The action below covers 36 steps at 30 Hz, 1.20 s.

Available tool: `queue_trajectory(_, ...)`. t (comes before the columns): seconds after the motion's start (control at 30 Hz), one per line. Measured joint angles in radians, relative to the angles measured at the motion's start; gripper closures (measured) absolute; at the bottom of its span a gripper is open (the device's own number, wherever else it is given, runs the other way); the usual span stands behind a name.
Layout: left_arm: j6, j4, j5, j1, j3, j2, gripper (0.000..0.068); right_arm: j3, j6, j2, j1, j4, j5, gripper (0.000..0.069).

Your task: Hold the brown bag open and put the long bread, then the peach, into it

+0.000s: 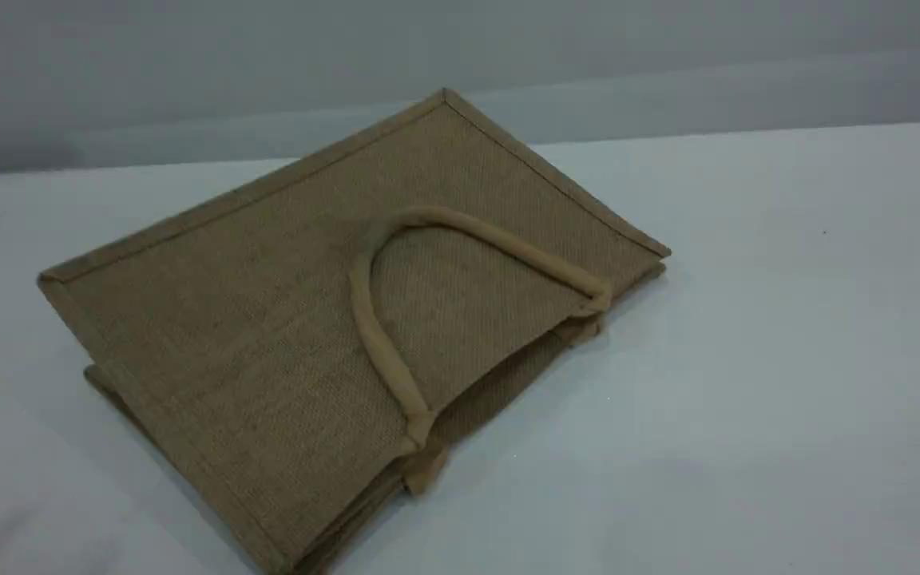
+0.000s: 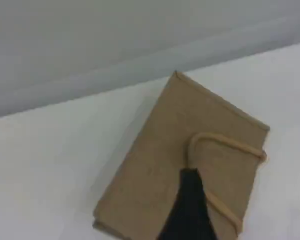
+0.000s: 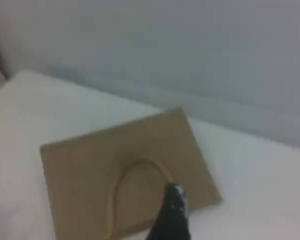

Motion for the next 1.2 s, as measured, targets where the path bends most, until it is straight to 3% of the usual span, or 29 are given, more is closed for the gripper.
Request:
queue_trajectory(0.2,0.000,0.003,0.001,0.000,0.235,-0.279,0.0164,0.068,0.001,-0.138,0.000,0.004,-0.003,0.0109)
queue_trajectory(0.6,0.000,0.003,0.001,0.000,0.626,-0.802,0.0164,0.469,0.000,-0.482,0.001,-0.004,-0.003,0.0109)
queue_trajectory(0.97,0.000,0.005,-0.003,0.000,0.850,-0.841,0.0164,0.816,-0.099,-0.632,0.001,-0.083,-0.052,0.0109)
queue_trajectory(1.2,0.002,0.006,-0.003,0.000,0.946,-0.841,0.0164,0.930,-0.118,-0.632,0.001,-0.090,-0.139,0.0109)
